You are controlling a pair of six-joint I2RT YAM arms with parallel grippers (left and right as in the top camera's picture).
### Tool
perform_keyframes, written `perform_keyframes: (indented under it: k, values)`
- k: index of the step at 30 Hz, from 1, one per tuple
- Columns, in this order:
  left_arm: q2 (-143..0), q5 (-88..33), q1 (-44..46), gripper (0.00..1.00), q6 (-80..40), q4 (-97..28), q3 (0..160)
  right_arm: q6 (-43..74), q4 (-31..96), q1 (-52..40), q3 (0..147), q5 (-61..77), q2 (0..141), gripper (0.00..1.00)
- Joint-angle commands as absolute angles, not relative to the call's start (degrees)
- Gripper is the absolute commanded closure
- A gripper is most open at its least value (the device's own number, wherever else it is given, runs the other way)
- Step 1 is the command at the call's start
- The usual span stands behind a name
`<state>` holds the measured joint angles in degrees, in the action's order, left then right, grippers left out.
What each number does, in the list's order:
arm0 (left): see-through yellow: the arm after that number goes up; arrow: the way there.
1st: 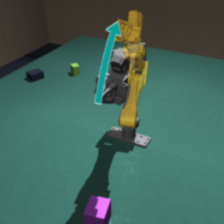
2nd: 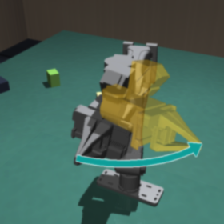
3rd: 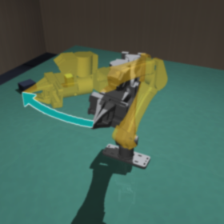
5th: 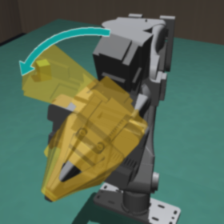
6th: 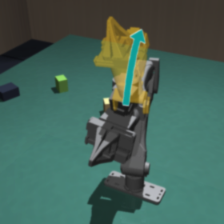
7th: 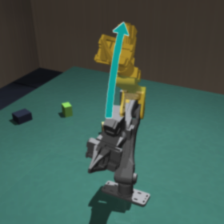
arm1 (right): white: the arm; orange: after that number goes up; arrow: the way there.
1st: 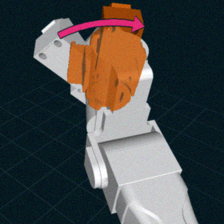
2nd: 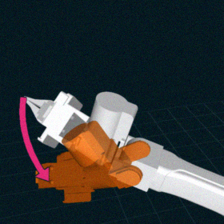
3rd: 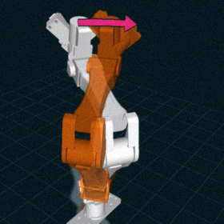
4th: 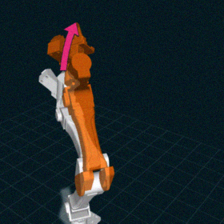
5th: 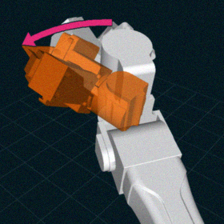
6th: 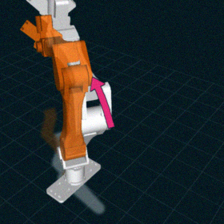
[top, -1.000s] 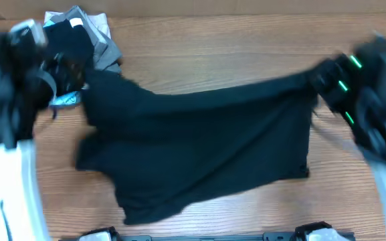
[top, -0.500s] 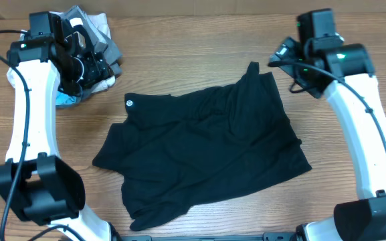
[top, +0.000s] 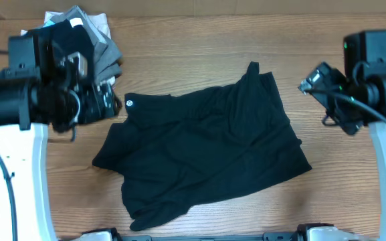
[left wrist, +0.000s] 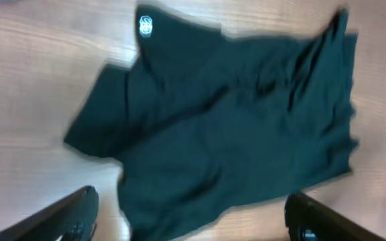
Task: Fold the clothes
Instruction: 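Reach the left gripper to the shirt's upper left corner and grasp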
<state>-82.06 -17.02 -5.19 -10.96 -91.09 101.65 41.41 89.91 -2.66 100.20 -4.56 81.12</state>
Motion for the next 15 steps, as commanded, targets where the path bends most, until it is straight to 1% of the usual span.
perform_keyframes:
  k: [1,3,7,15]
  values:
    - [-81.34,-17.43,-3.64,0.07,-8.40,-95.68,102.21,43.31,93.17,-2.66,101.69,-4.16,78.24,0.00]
    - [-80.75,-17.41,-2.26,0.07,-6.76,-96.82,101.30,43.72,95.24,-2.66,101.65,-4.14,77.10,0.00]
    - [-78.08,-17.41,0.21,0.07,-7.75,-96.82,96.82,42.39,97.03,-2.66,101.32,-3.95,75.79,0.00]
    - [-69.47,-17.50,3.03,0.06,-7.99,-96.82,79.53,41.95,96.88,-2.66,96.18,-4.84,75.48,0.00]
